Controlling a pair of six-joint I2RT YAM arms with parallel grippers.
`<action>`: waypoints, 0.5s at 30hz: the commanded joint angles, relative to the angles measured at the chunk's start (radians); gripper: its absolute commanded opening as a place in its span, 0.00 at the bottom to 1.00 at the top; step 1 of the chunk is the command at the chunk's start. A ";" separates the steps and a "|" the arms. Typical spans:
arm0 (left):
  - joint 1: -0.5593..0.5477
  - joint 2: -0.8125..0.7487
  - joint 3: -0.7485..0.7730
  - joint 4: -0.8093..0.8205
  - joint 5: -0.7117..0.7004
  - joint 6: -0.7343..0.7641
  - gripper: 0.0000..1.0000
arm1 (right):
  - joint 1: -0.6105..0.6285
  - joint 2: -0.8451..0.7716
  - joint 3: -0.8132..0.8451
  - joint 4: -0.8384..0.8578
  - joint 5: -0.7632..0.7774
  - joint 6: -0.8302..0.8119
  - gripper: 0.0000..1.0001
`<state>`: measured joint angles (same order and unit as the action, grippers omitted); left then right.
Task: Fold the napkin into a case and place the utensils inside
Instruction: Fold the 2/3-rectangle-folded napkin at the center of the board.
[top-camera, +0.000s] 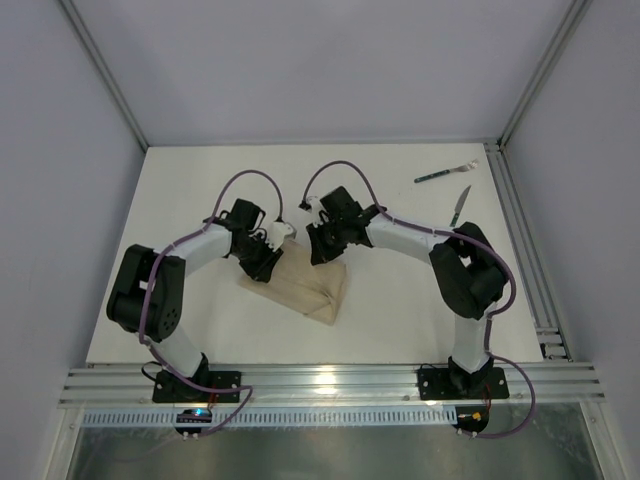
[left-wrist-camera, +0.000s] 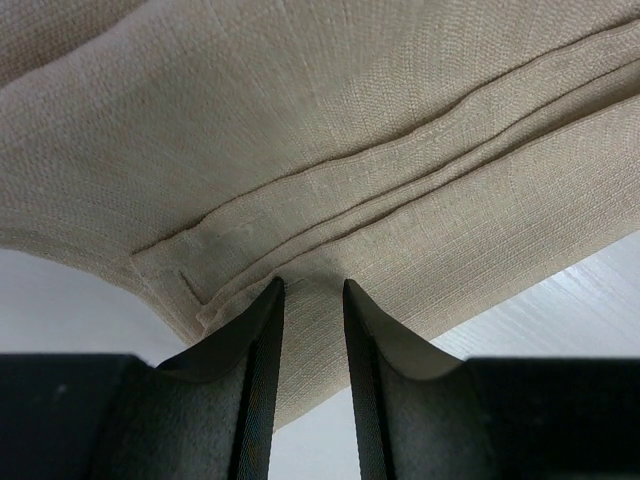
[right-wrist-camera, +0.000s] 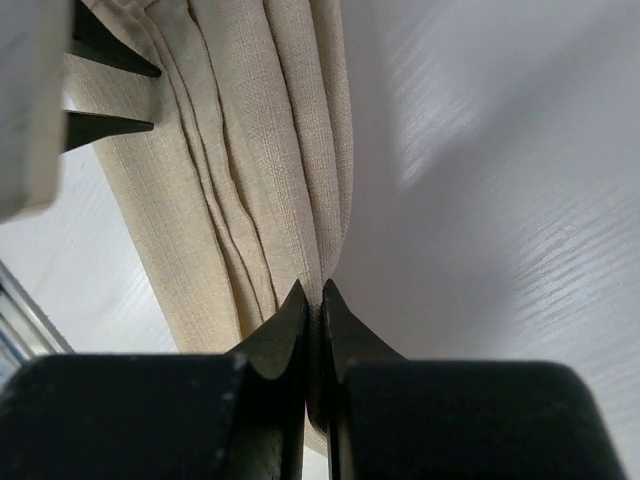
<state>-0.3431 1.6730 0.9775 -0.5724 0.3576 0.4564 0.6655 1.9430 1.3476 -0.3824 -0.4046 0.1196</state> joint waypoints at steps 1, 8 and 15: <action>0.012 0.030 -0.003 0.002 0.049 -0.004 0.32 | 0.051 -0.090 -0.063 0.096 0.236 0.014 0.04; 0.061 0.050 0.020 -0.001 0.150 -0.044 0.33 | 0.166 -0.160 -0.174 0.178 0.450 0.017 0.04; 0.090 0.057 0.020 -0.001 0.179 -0.058 0.34 | 0.266 -0.228 -0.265 0.281 0.610 0.040 0.04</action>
<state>-0.2573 1.7061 0.9897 -0.5735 0.5110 0.4137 0.8974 1.7870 1.0950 -0.1951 0.0765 0.1436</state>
